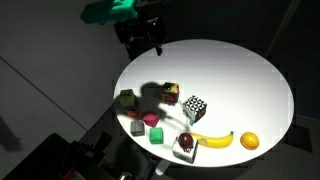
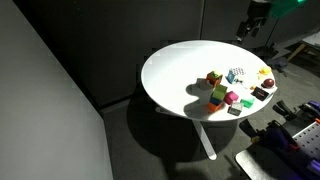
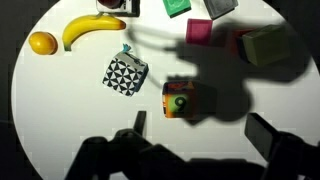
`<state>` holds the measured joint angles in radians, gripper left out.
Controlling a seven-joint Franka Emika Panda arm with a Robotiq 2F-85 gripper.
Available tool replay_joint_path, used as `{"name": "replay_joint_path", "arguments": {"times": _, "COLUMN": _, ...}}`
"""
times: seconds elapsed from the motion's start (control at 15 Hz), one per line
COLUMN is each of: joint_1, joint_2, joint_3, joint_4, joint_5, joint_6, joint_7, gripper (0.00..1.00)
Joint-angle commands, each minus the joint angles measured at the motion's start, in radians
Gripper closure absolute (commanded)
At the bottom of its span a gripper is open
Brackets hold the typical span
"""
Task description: Put the pink building block on the orange dice
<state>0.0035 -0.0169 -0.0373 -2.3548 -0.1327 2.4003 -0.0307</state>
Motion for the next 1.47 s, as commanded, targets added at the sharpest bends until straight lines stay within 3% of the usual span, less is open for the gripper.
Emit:
{"name": "replay_joint_path", "arguments": {"times": 0.0, "joint_1": -0.010, "joint_2": 0.012, "joint_3": 0.003, "joint_4": -0.026, "joint_5": 0.084, "joint_6": 0.063, "joint_7": -0.093, "gripper": 0.00}}
{"name": "replay_joint_path", "arguments": {"times": 0.13, "joint_1": -0.011, "joint_2": 0.021, "joint_3": 0.004, "joint_4": -0.027, "joint_5": 0.126, "joint_6": 0.060, "joint_7": -0.134, "gripper": 0.00}}
{"name": "replay_joint_path", "arguments": {"times": 0.2, "joint_1": -0.008, "joint_2": 0.020, "joint_3": 0.008, "joint_4": -0.022, "joint_5": 0.088, "joint_6": 0.047, "joint_7": -0.081, "gripper": 0.00}}
{"name": "replay_joint_path", "arguments": {"times": 0.87, "joint_1": -0.008, "joint_2": 0.025, "joint_3": 0.009, "joint_4": -0.023, "joint_5": 0.094, "joint_6": 0.047, "joint_7": -0.088, "gripper": 0.00}}
{"name": "replay_joint_path", "arguments": {"times": 1.4, "joint_1": -0.003, "joint_2": 0.125, "joint_3": 0.016, "joint_4": -0.016, "joint_5": 0.079, "joint_6": 0.048, "joint_7": -0.064, "gripper": 0.00}}
